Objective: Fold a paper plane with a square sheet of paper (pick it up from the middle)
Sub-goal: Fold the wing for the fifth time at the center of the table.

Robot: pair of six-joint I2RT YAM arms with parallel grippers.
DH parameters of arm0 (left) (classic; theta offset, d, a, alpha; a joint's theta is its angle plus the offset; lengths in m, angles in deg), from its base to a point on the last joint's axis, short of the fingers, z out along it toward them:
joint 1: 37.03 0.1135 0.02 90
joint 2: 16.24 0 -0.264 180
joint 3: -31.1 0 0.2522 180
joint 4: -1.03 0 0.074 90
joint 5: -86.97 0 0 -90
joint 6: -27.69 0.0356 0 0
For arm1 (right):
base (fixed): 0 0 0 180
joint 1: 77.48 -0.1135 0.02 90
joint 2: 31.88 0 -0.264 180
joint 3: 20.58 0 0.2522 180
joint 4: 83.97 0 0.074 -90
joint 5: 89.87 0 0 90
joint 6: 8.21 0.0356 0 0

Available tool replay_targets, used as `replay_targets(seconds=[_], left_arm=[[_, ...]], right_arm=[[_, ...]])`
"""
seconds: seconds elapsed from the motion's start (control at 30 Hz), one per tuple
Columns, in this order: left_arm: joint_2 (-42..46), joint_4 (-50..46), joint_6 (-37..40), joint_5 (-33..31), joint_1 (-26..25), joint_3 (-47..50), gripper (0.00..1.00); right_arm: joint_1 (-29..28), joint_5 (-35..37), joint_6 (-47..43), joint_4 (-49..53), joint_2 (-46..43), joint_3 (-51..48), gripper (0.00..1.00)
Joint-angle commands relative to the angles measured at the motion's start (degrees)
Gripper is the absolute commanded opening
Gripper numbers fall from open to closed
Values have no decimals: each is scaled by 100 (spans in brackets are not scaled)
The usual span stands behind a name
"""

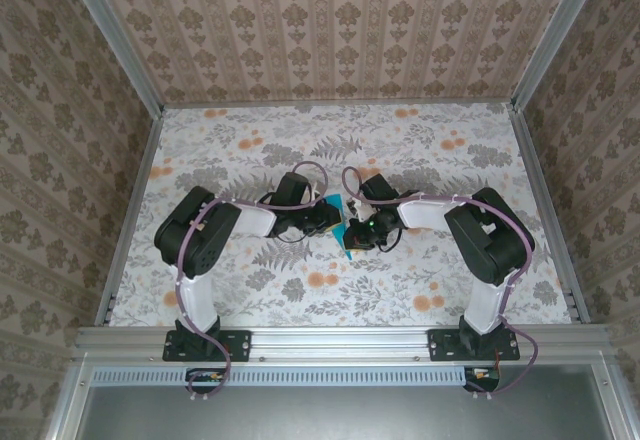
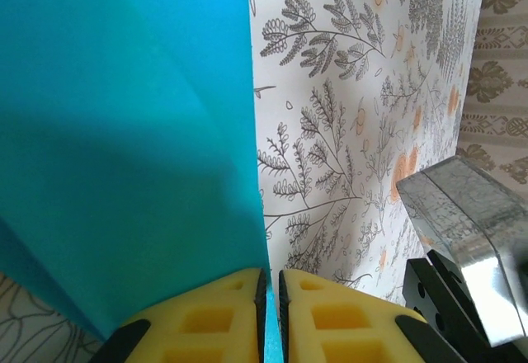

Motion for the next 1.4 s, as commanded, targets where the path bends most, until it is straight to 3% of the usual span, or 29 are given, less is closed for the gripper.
replay_targets(seconds=[0.0,0.37,0.97,1.37], left_arm=[[545,-293,298,-36,-20,-81,16],[1277,-413,418,-423,-46,650,16],[421,-322,400,-393,-161,332,12],[205,-1106,580,-604,-231,51,10]], right_arm=[[-72,1045,-4,404,517,-193,8],[-12,811,200,266,606,-236,8],[-3,758,198,253,616,-244,8],[0,711,157,257,509,-245,9]])
